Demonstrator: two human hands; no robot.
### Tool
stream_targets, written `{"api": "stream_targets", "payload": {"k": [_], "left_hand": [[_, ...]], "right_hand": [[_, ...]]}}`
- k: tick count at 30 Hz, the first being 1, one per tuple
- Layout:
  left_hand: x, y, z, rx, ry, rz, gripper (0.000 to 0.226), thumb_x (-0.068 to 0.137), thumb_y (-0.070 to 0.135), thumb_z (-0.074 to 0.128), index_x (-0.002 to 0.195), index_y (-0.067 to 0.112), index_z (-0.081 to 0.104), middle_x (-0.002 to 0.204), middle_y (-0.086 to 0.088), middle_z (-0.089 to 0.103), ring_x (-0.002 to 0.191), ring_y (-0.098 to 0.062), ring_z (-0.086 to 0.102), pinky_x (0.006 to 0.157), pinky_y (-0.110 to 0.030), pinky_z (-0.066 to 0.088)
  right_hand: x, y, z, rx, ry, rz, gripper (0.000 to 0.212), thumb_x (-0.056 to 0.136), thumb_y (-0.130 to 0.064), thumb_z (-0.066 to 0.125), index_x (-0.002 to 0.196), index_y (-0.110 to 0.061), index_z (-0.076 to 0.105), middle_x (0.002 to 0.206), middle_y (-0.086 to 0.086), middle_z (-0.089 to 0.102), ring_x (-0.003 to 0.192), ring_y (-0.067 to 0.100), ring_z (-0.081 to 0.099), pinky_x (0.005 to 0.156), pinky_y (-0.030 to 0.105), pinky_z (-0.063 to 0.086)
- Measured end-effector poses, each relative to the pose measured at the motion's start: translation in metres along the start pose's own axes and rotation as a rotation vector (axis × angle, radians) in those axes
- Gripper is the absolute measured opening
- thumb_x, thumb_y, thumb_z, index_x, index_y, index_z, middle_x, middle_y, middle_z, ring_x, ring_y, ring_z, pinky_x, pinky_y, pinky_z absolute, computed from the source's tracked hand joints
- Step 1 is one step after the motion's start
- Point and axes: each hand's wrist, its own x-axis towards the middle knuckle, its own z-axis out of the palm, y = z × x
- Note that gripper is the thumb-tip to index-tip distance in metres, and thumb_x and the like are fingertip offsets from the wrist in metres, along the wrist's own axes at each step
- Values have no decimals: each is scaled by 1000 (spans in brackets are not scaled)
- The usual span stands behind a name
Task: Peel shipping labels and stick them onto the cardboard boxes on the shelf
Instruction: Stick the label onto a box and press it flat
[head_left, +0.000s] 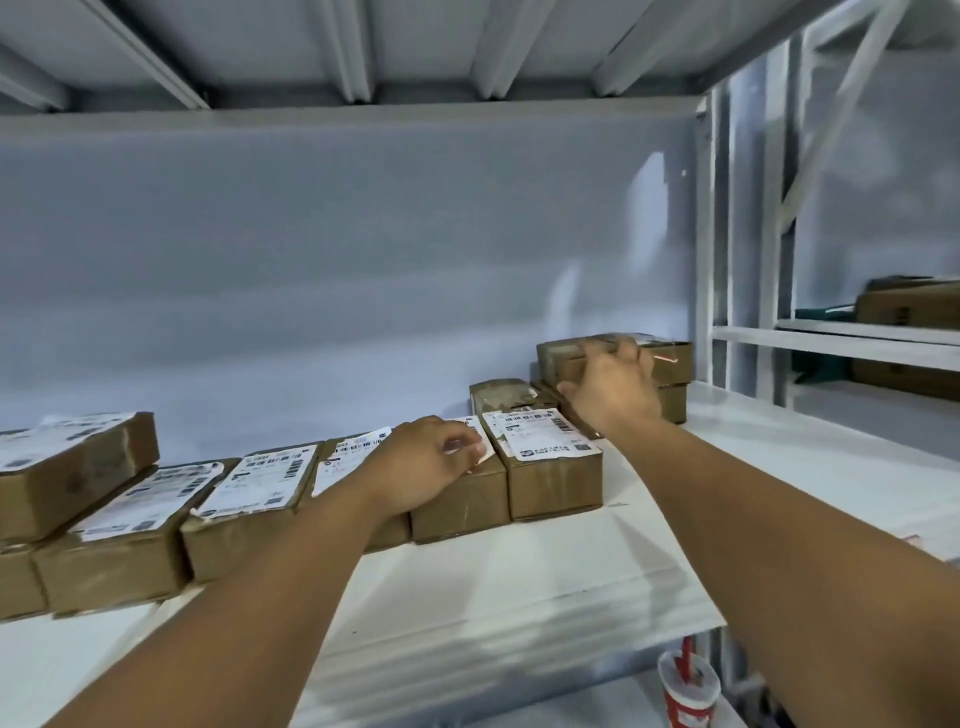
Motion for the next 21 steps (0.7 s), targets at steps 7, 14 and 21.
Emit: {"api": "stream_targets", "payload": {"k": [7, 14, 21], "left_hand": [[5, -6, 4, -41, -9, -7, 21, 93, 48, 47, 105, 37, 61, 107, 11, 52, 102, -7, 47, 85, -23, 32], [8, -6, 1, -108, -37, -58, 19, 96, 39, 46, 103, 33, 63, 115, 8, 55, 111, -12, 50, 91, -25, 36], [13, 4, 9, 16, 55, -122, 32, 76, 64, 57, 89, 34, 61, 113, 12, 58, 106, -15, 54, 89, -32, 44]], "right_hand": [[22, 9, 25, 57, 34, 123, 66, 85, -51, 62, 139, -20, 39, 146, 22, 24, 132, 39, 27, 105, 48, 32], [27, -1, 24, 330, 198, 182, 48, 79, -34, 69, 122, -21, 51, 140, 15, 24, 127, 34, 30, 96, 39, 42], [17, -15, 7, 444, 228, 67, 45, 75, -30, 70, 116, -28, 54, 138, 7, 24, 128, 27, 34, 99, 31, 42]]}}
